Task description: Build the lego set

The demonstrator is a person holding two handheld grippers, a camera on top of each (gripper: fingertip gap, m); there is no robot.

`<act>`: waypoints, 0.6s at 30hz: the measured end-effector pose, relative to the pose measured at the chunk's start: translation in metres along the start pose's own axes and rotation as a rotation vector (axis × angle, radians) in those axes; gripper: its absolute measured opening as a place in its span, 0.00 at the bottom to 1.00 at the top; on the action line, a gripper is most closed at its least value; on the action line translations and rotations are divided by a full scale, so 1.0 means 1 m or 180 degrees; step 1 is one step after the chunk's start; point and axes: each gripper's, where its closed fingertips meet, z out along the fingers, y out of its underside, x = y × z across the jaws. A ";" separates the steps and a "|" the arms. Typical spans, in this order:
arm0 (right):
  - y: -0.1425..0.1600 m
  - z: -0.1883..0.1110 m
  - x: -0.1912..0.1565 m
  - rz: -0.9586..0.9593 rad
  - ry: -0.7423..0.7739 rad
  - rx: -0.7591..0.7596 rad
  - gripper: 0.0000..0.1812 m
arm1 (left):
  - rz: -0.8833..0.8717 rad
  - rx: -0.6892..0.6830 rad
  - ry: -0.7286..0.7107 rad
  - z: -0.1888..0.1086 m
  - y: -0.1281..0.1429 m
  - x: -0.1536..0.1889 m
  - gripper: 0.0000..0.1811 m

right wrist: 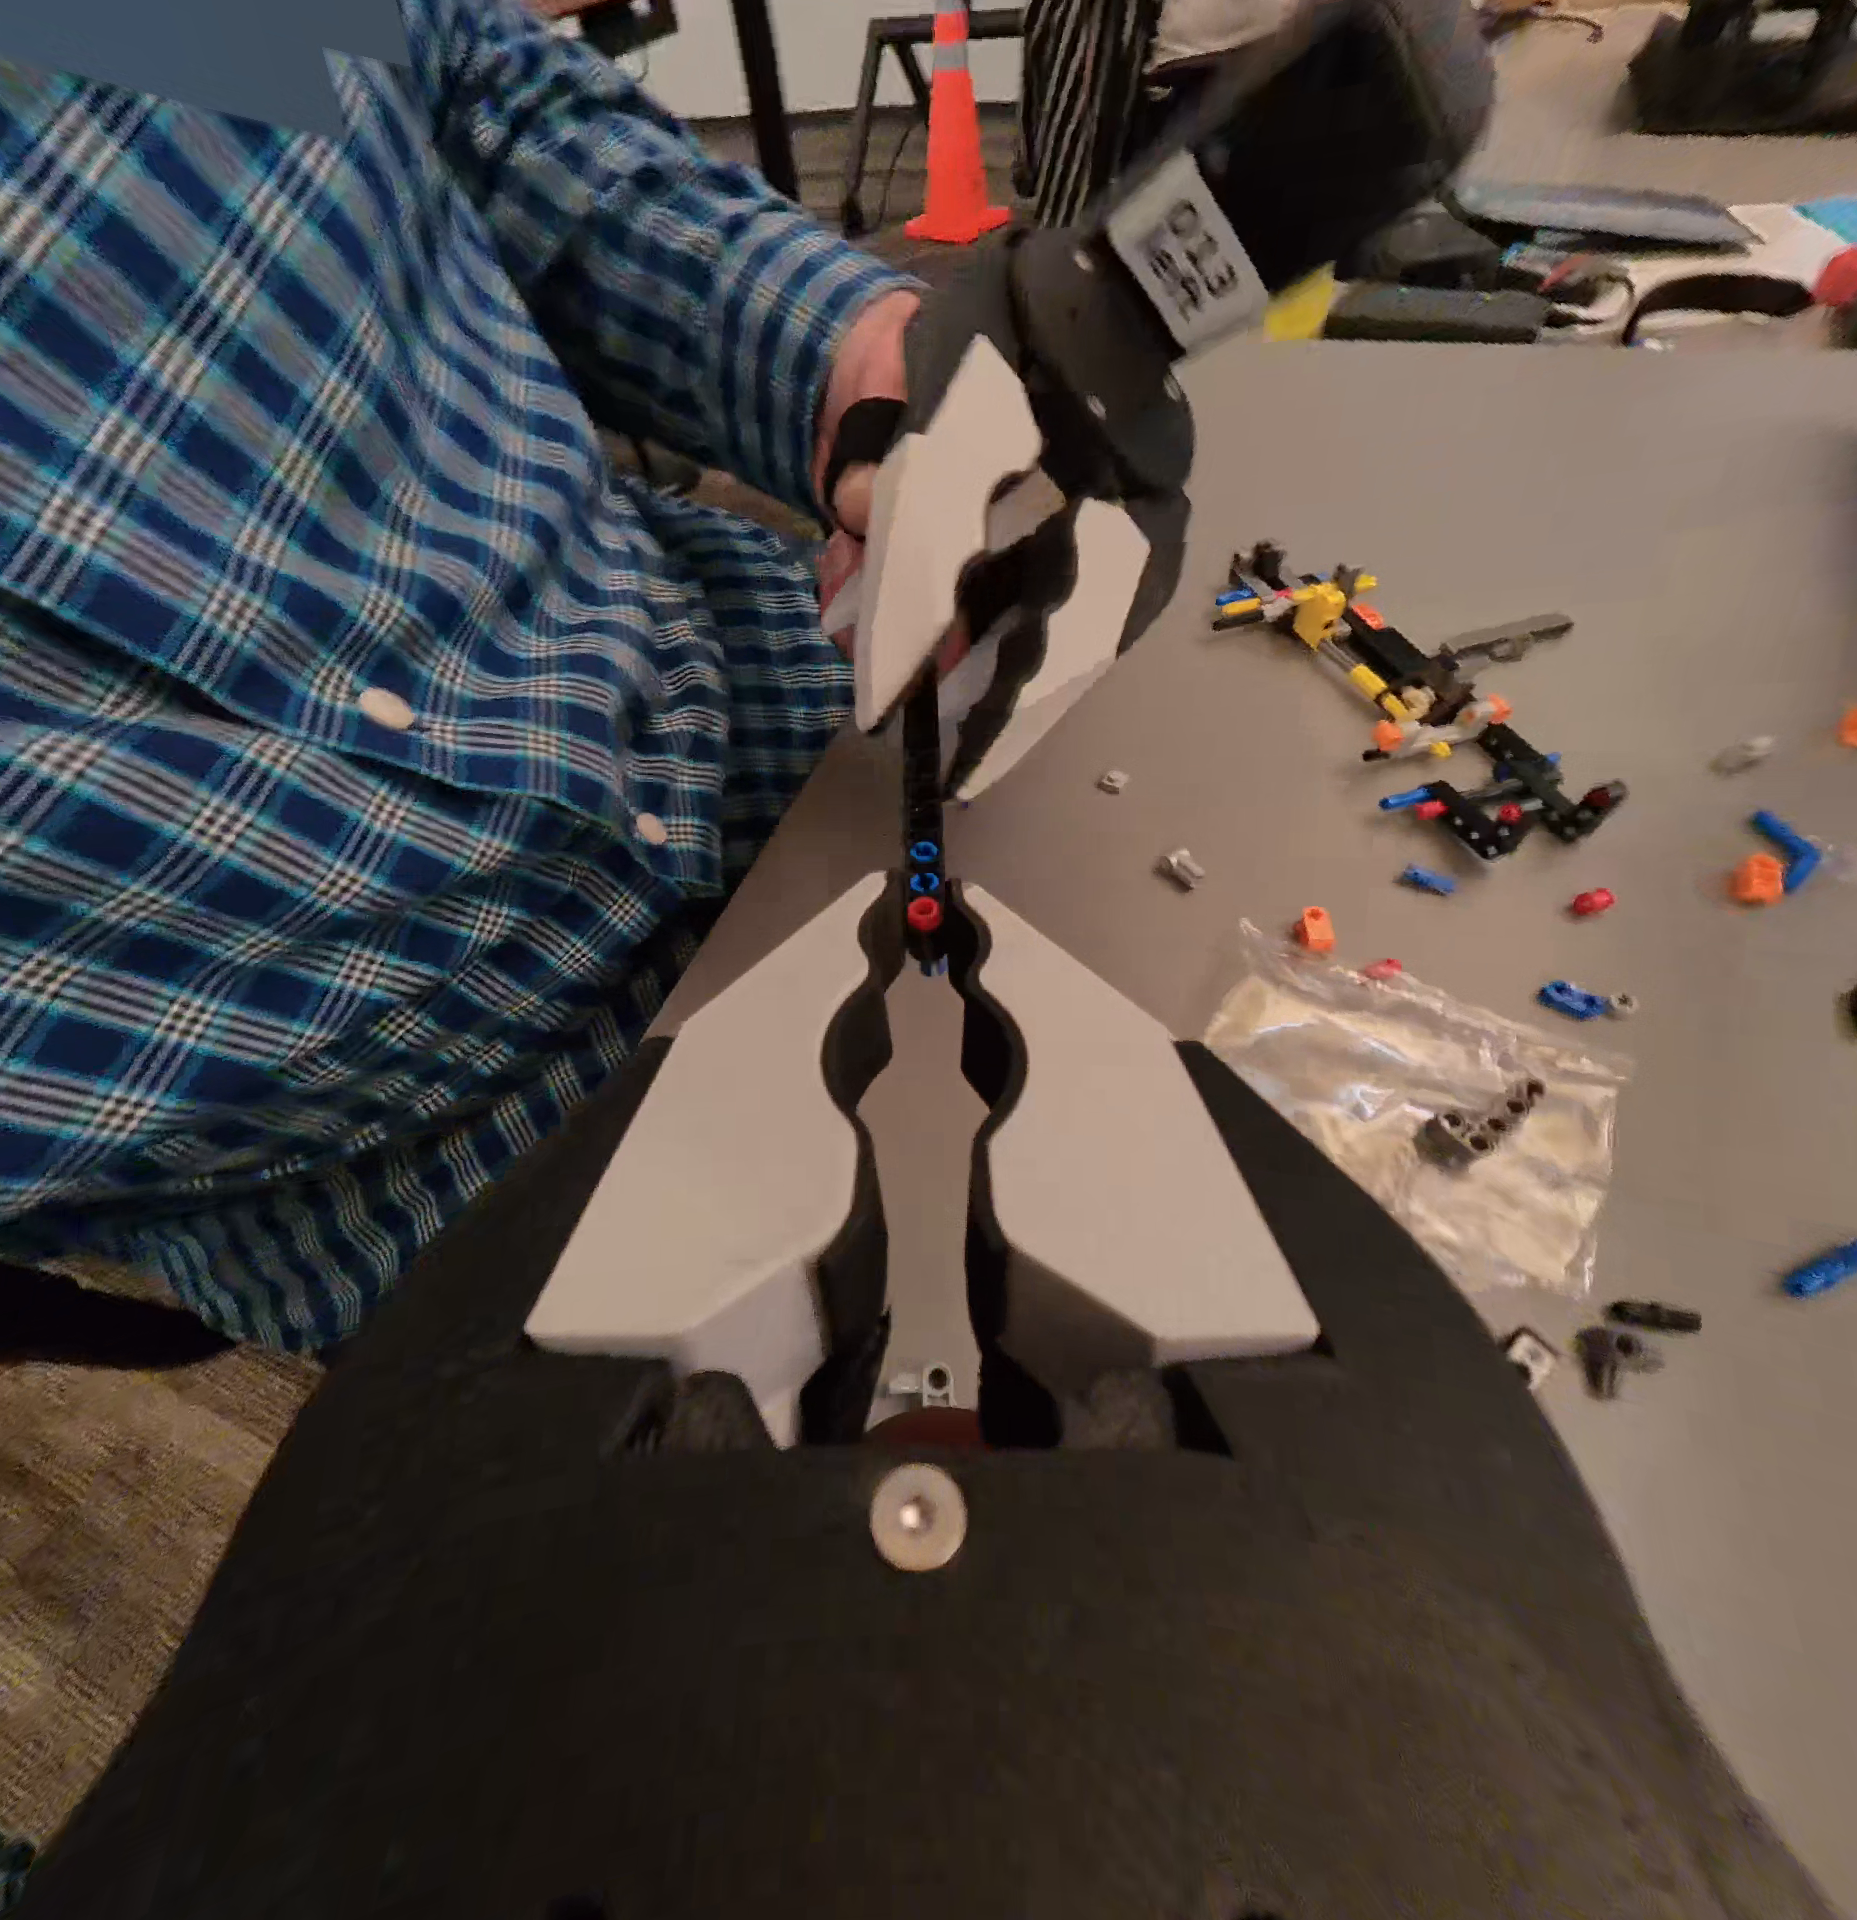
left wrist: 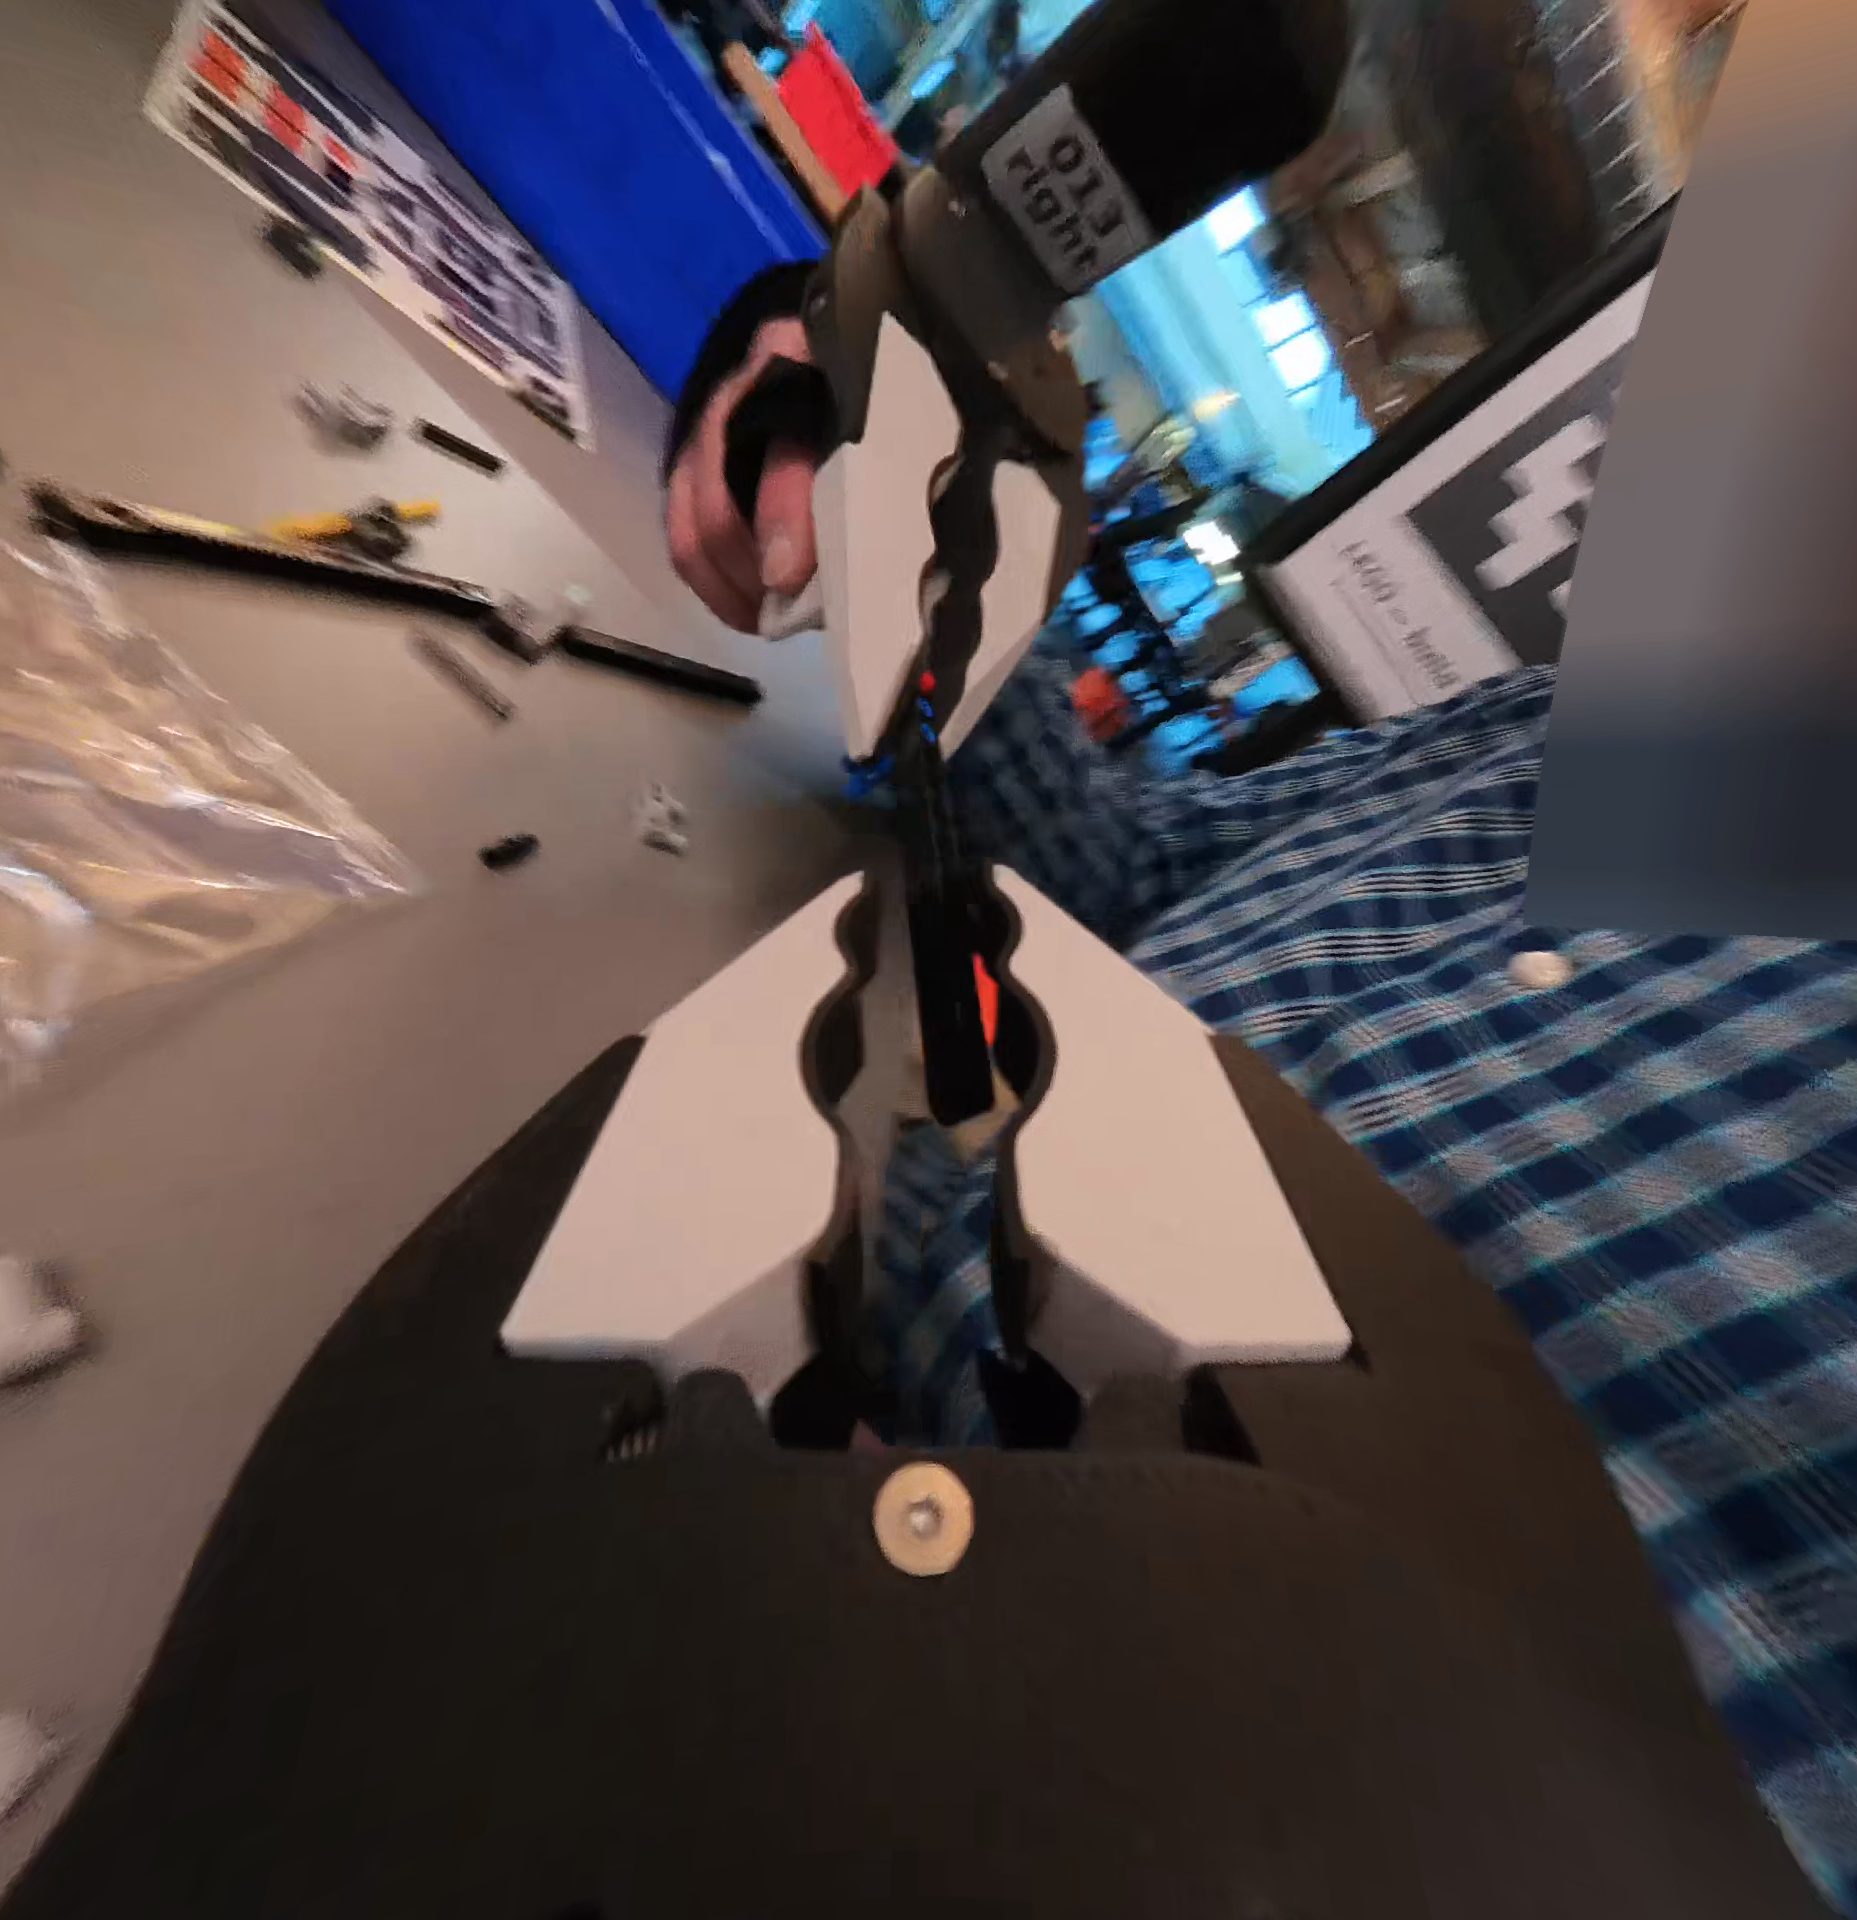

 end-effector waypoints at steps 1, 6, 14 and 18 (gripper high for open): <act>0.001 -0.001 0.002 0.0090 0.0002 0.0014 0.02 | 0.0181 -0.0009 -0.0208 -0.001 -0.003 -0.006 0.15; 0.008 -0.001 0.009 0.0560 -0.0099 0.0031 0.03 | 0.1229 -0.0347 -0.1003 -0.002 -0.010 -0.017 0.17; 0.001 -0.004 0.030 0.0645 0.0276 0.0107 0.08 | 0.1470 -0.0866 -0.1616 -0.001 0.002 -0.037 0.03; -0.006 -0.012 0.035 -0.0429 0.1083 -0.0154 0.16 | 0.0366 -0.0327 -0.1077 -0.005 0.003 -0.027 0.03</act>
